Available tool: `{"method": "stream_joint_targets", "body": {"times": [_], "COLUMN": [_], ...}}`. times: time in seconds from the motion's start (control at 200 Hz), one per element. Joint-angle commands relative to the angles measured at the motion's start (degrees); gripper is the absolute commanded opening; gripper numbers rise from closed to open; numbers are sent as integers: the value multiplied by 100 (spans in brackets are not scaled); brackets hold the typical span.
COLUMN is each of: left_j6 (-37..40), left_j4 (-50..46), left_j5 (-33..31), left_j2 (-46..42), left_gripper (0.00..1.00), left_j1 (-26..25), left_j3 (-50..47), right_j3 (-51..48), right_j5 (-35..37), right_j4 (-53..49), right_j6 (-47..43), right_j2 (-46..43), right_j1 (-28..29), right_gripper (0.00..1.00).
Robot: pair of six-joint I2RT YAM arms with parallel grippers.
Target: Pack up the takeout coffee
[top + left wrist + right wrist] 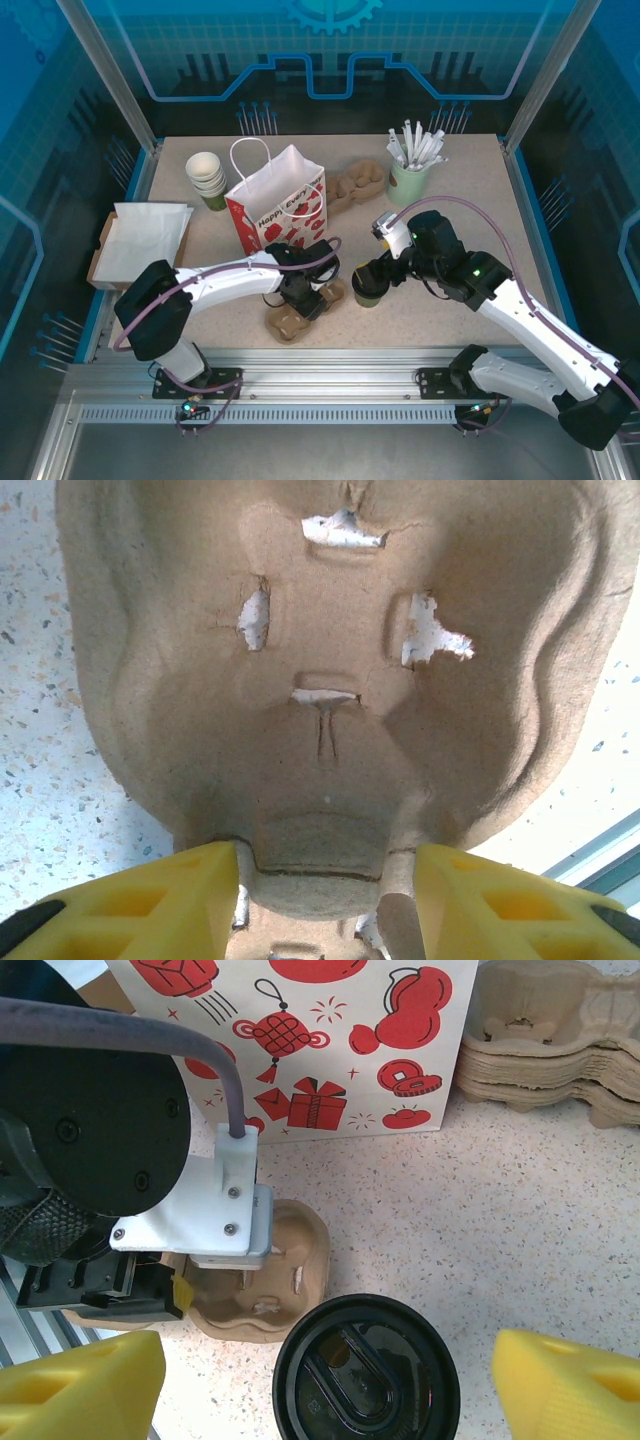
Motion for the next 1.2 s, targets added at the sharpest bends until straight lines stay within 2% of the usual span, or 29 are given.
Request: {"method": "stream_joint_targets", "body": {"times": [0.0,0.555,0.935,1.196], "left_j6": [-34,37,26,173], "left_j4": [-226,-345,-342,-530], "left_j5": [-120,-98,-130,-185], "left_j2": [127,355,221,-412], "left_gripper": [49,49,38,36], "left_j1": [-39,-39,-39,-39], "left_j3": [175,262,218,147], "right_j3": [-58,-78,-67,10], "right_j5": [-40,-58,-56,27], "right_j4": [-65,-48,-70,-66], "right_j6": [4,2,6,65], "right_j2": [-59,-64,-69,-155], "right_j1": [1,-3,-12,-12], "right_gripper": [86,86,86,86]}}
